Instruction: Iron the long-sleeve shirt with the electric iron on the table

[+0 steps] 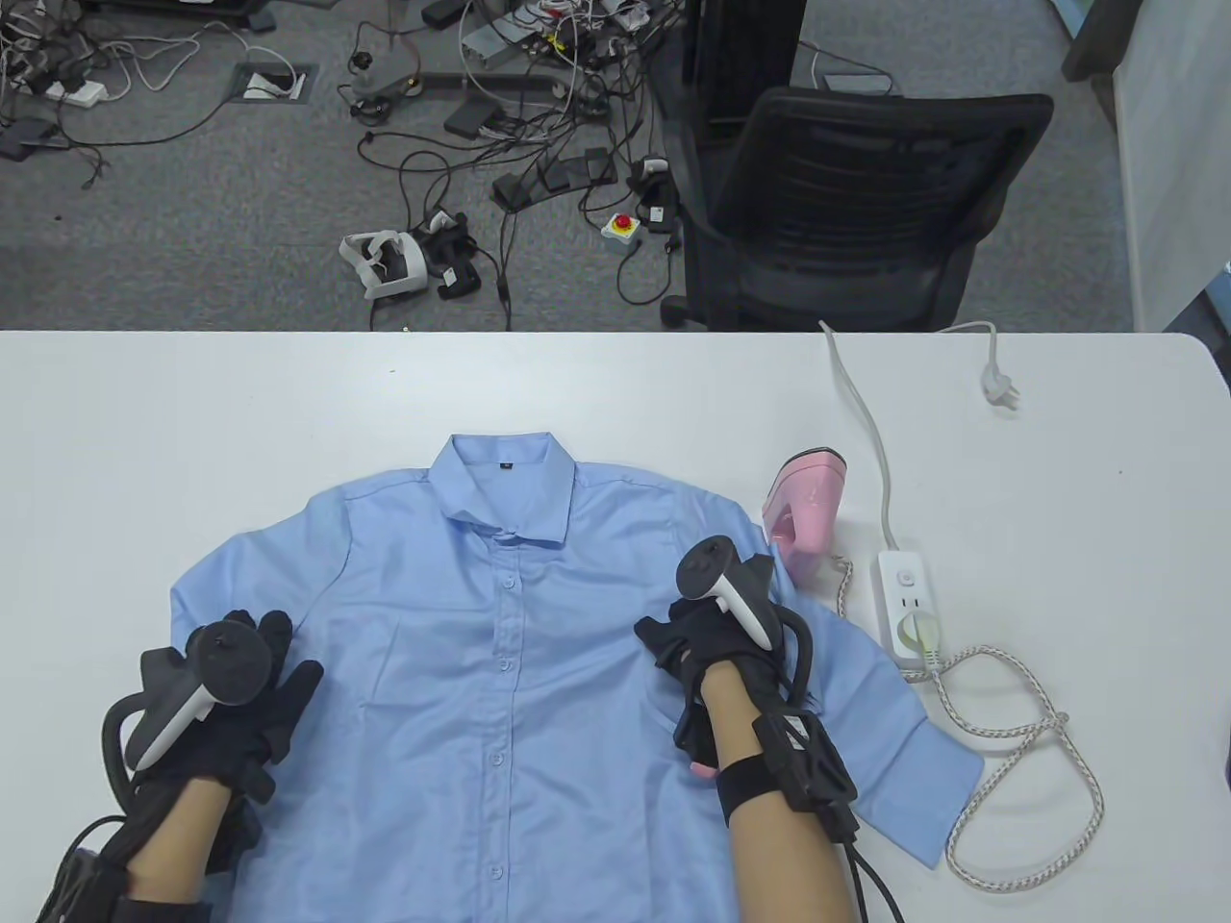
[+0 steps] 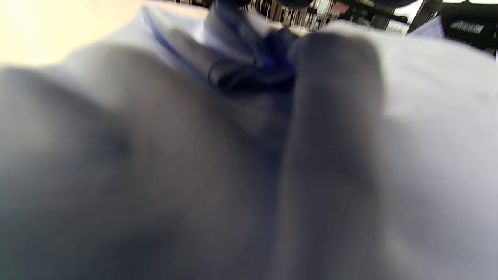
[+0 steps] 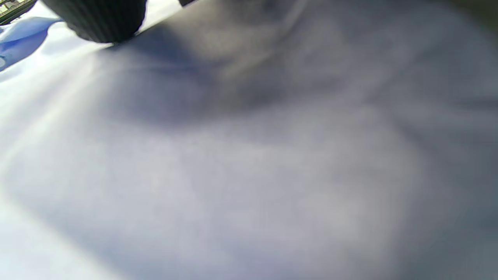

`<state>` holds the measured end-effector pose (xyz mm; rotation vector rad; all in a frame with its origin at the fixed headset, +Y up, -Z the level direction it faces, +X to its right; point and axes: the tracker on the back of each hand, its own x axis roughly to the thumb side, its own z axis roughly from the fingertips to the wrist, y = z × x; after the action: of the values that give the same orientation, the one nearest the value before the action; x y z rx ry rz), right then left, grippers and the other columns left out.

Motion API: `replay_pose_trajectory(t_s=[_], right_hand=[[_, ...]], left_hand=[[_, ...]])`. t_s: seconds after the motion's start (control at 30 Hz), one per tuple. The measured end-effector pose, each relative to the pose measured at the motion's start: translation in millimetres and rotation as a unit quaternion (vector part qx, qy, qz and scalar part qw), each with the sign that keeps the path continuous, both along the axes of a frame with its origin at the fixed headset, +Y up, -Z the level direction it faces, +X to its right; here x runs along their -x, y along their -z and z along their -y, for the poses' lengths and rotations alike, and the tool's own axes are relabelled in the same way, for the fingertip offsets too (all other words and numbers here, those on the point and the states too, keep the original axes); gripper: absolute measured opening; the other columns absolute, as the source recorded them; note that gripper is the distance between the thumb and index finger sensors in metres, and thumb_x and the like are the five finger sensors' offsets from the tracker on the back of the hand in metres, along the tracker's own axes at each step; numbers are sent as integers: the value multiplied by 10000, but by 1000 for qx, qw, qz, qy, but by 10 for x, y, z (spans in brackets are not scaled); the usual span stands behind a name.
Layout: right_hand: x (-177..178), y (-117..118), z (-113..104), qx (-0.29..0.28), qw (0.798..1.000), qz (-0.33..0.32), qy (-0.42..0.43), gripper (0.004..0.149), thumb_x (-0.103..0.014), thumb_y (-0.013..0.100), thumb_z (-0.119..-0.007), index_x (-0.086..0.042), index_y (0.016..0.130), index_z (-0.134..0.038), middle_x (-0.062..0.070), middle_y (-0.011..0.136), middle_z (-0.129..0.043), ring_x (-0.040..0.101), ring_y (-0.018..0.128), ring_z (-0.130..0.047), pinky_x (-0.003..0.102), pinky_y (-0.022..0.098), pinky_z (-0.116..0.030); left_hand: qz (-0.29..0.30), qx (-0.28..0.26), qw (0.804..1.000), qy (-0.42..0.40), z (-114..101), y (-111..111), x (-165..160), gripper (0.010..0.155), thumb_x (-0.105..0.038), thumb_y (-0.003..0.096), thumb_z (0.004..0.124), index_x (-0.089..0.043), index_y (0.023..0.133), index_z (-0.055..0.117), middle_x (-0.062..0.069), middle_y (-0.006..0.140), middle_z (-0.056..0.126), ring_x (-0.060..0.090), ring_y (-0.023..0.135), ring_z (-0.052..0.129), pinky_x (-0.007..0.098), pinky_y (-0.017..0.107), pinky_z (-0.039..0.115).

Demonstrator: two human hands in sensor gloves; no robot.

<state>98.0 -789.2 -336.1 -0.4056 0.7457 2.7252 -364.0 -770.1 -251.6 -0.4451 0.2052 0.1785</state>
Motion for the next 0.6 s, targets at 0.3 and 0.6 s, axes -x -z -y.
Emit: replay_pose_trajectory(t_s=[0.3, 0.6], right_hand=[[-63, 180, 45, -27, 999, 13, -44, 474, -628, 347, -663, -435, 714, -431, -114, 963, -188, 308, 975, -91, 703, 579, -300], [-151, 462, 55, -23, 998, 34, -36, 479, -621, 350, -662, -435, 719, -420, -111, 956, -186, 300, 969, -81, 705, 580, -274]], left_hand=[[5, 87, 995, 49, 194, 376, -40, 783, -741, 473, 508, -355, 1074, 188, -44, 1203, 88, 273, 1110, 105, 653, 721, 92], [8, 113, 992, 54, 242, 849, -74, 811, -747, 461, 542, -388, 1039, 102, -84, 1164, -7, 247, 1090, 8, 651, 716, 66]])
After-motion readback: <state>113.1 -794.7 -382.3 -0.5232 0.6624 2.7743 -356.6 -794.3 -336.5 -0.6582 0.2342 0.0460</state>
